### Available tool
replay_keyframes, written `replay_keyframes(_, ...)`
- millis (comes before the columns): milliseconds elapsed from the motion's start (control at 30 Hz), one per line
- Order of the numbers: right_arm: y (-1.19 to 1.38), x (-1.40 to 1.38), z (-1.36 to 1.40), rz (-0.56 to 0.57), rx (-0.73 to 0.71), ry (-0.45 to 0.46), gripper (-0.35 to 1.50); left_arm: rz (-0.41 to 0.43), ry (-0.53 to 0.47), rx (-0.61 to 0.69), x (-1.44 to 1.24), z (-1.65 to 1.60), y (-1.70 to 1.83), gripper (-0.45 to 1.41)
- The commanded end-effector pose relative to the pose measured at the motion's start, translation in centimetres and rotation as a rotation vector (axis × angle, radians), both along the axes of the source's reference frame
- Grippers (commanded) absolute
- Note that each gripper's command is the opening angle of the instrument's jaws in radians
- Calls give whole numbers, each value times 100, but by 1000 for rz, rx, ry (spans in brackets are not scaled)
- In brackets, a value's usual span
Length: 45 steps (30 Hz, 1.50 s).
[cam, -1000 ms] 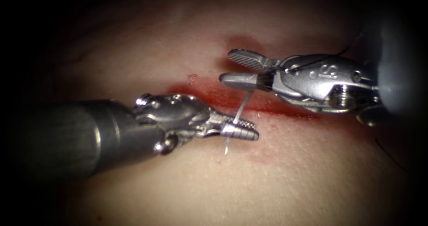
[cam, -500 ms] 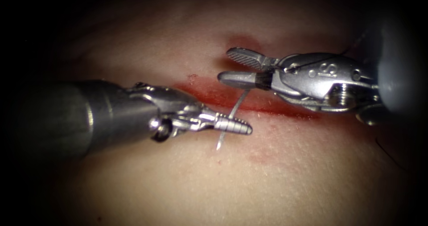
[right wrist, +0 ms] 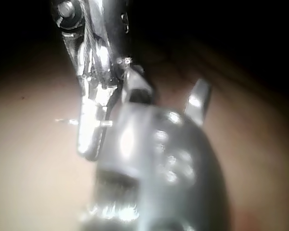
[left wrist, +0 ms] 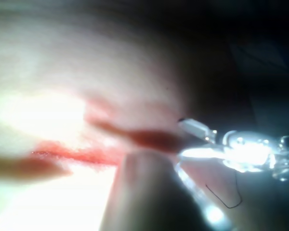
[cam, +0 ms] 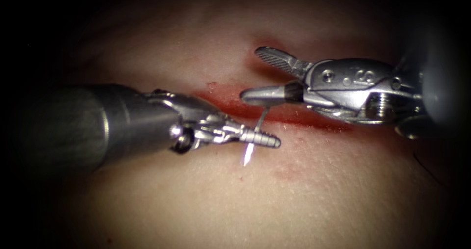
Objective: Wound Closure
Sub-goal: Hand the needle back to the left gripper to readjust, then hand the needle to the right gripper.
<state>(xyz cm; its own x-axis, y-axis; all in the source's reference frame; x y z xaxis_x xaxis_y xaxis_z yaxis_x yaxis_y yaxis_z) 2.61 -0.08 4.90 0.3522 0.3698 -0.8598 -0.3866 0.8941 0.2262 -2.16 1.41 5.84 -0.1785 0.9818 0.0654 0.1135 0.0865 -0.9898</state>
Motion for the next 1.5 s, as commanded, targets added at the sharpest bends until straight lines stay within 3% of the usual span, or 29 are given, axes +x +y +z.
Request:
replay_keyframes(33, -1, 5, 5, 11, -3, 10, 123, 3, -7, 4, -6, 6, -1, -35)
replay_keyframes(167, 3, 6, 1, 36, -16, 32, 138, 3, -25, 13, -6, 6, -1, -35)
replay_keyframes(400, 2, 5, 0, 39, -18, 37, 148, -8, -94, 67, -6, 6, 0, -35)
replay_keyframes(800, -8, 4, -2, -1, -10, 60, 148, -23, -186, 176, -6, 5, 1, -35)
replay_keyframes(1100, -7, -6, -3, -16, -3, 57, 148, -7, -208, 183, -4, 6, 0, -35)
replay_keyframes(1500, -8, -15, -14, -17, -2, 73, 131, 0, -230, 202, -4, 9, 1, -35)
